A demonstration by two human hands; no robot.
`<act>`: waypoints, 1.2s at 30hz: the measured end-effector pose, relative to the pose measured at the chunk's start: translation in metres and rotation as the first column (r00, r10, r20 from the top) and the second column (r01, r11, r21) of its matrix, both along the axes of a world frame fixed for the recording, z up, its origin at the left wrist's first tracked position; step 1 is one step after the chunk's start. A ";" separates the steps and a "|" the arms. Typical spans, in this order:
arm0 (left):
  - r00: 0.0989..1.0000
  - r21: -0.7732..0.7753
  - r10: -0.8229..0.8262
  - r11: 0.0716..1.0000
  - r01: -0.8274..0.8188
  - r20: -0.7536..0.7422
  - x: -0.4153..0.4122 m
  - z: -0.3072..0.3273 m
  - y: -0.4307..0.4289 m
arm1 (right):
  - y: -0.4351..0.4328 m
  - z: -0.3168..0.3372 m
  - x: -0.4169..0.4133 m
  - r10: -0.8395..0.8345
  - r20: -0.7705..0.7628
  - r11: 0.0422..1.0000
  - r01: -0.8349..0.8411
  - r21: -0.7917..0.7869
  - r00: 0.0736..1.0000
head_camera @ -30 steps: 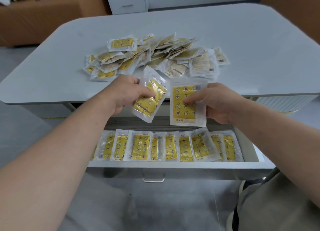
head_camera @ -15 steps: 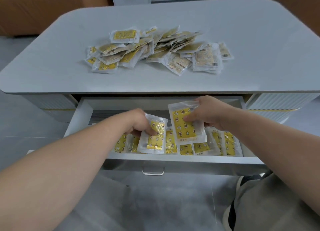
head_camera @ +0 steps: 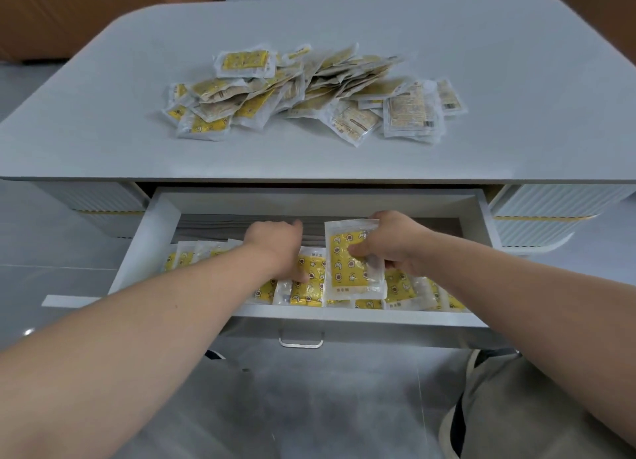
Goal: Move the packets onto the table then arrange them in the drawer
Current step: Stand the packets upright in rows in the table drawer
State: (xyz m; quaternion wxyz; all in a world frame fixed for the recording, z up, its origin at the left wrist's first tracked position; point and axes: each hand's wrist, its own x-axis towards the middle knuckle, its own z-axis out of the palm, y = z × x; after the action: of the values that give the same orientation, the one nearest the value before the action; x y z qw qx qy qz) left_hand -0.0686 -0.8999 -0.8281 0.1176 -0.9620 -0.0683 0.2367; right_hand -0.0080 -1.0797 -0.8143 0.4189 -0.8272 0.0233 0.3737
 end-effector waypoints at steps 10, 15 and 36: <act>0.994 -0.037 0.048 0.998 -0.052 -0.099 0.008 0.048 0.007 | 0.016 -0.034 -0.016 0.005 -0.039 0.998 -0.008 -0.069 0.999; 0.991 -0.072 0.092 0.992 -0.099 -0.097 0.012 0.070 0.021 | 0.025 -0.041 -0.017 0.375 0.190 0.900 -0.307 -0.310 0.907; 0.805 -0.310 0.153 0.950 0.040 0.574 0.029 0.093 -0.007 | -0.015 0.063 0.003 0.520 0.641 0.841 -0.210 -0.498 0.565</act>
State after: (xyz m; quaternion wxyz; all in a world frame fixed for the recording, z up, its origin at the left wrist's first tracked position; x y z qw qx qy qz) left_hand -0.0393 -0.9072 -0.7347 -0.0676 -0.9914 -0.0929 -0.0633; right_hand -0.0051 -1.0944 -0.7512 0.1389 -0.9537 -0.2590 0.0633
